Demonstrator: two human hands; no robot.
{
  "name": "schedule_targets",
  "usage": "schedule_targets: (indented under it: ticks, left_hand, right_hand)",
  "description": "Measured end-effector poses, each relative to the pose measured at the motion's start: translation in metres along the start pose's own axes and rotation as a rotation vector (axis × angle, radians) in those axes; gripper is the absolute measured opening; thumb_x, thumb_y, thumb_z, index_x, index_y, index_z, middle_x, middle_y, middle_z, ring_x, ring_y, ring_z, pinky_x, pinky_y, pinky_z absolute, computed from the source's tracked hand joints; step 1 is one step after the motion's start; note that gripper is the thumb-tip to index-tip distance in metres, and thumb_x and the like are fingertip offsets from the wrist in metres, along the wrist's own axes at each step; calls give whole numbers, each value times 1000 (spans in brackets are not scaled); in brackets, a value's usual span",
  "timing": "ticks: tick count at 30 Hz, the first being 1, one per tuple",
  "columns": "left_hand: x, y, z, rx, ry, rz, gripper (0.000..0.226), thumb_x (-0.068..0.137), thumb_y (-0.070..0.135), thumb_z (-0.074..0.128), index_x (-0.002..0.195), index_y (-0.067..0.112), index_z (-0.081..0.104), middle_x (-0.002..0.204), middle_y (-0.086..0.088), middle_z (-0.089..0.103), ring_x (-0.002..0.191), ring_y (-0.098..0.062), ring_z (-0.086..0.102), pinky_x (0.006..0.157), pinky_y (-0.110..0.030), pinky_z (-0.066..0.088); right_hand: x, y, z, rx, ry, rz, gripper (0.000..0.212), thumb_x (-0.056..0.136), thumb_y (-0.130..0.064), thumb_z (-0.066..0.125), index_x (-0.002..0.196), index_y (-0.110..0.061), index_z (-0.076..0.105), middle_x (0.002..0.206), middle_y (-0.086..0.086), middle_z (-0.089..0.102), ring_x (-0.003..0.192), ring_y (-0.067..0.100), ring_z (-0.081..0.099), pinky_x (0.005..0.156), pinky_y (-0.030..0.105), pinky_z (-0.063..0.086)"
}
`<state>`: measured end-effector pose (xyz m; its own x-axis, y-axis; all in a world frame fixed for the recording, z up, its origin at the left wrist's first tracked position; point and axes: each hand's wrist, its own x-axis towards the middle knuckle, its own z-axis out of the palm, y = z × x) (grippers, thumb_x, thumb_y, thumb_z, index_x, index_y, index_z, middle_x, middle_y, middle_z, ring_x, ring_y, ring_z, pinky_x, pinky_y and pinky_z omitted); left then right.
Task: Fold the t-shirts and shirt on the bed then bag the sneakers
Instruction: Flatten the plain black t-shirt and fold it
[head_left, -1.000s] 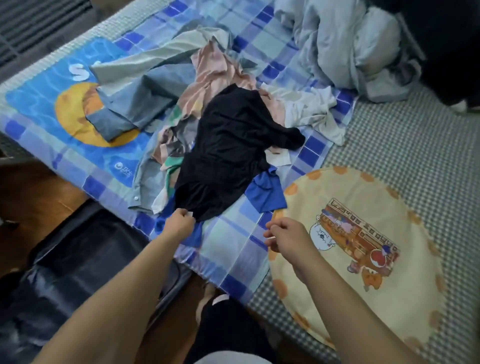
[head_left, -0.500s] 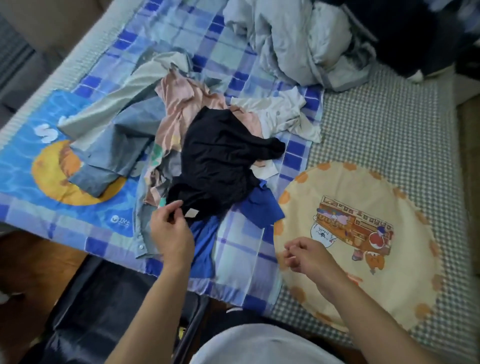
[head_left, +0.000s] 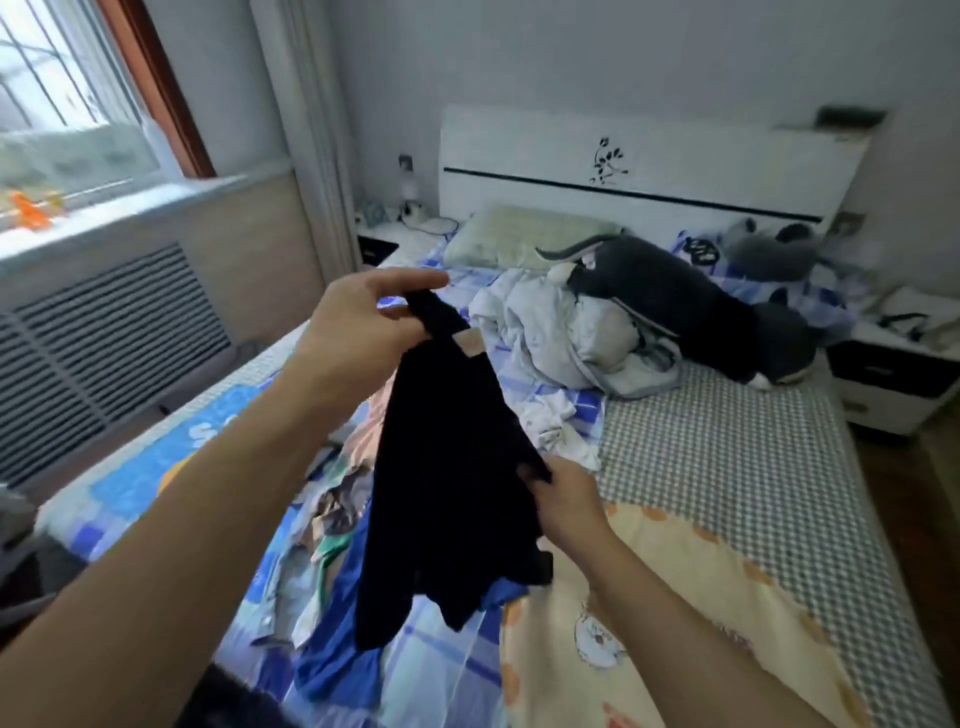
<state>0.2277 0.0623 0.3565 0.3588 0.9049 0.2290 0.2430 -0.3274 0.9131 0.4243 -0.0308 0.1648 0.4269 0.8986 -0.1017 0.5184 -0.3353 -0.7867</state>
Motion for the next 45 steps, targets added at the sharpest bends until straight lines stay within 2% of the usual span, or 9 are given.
schedule_targets:
  ticks: [9,14,17,20,25,29,34,41,45]
  left_hand:
    - [-35,25,66,751,242,223,22,85,10,61,99,8,78,93,-16,66,92,-36,61,80,-37,45]
    - [-9,61,106,208,59,-156,12,78,2,65,85,-3,72,84,-24,72,80,-34,72,74,-31,61]
    - [4,102,146,-320,-175,-164,48,97,-1,58,144,8,51,132,-12,59,112,-18,63,101,-33,52]
    - [-25,134,183,-391,-494,-60,73,103,12,55,160,39,19,155,19,36,128,8,43,111,-25,35]
    - [-142,65,262,-83,-411,2,73,91,21,75,148,39,32,121,32,47,103,24,50,83,-1,40]
    - [-190,-44,287,334,-373,-146,8,87,25,59,95,25,56,86,6,65,89,-23,67,74,-41,52]
    - [-172,-50,227,354,-152,-82,36,93,37,71,67,18,55,59,2,55,56,-13,53,57,-34,35]
    - [-147,97,183,-85,-454,-240,23,93,33,69,96,11,75,83,-9,76,69,-18,72,60,-27,57]
    - [-124,153,200,-441,-365,-217,22,101,17,57,116,4,68,109,-15,76,96,-25,75,83,-35,62]
  right_hand:
    - [-61,-2,-227,-87,440,-216,26,90,-1,54,100,-14,74,85,0,68,86,24,63,73,31,41]
    - [-99,13,-291,118,2,-15,20,100,-23,61,97,-10,77,88,11,77,82,27,73,71,32,56]
    - [-130,4,-300,398,-259,1,38,105,-31,49,111,-2,72,109,17,75,99,29,73,85,38,58]
    - [-138,-7,-297,633,-139,29,42,110,-31,38,115,-1,67,109,17,75,98,33,73,77,41,61]
    - [-140,7,-286,814,37,179,33,111,-27,36,102,-7,61,90,12,78,83,30,75,75,48,61]
    - [-128,26,-286,780,120,284,30,110,-29,40,115,-4,55,106,16,72,83,29,74,62,42,61]
    - [-108,73,-311,647,240,415,41,110,-32,39,140,-6,45,111,15,69,86,30,72,67,46,60]
    - [-71,79,-333,625,257,272,36,108,-32,43,138,-14,55,124,9,68,103,26,69,82,43,56]
    - [-70,63,-347,926,6,-65,69,106,-12,45,161,-35,10,161,-2,36,142,19,44,114,44,37]
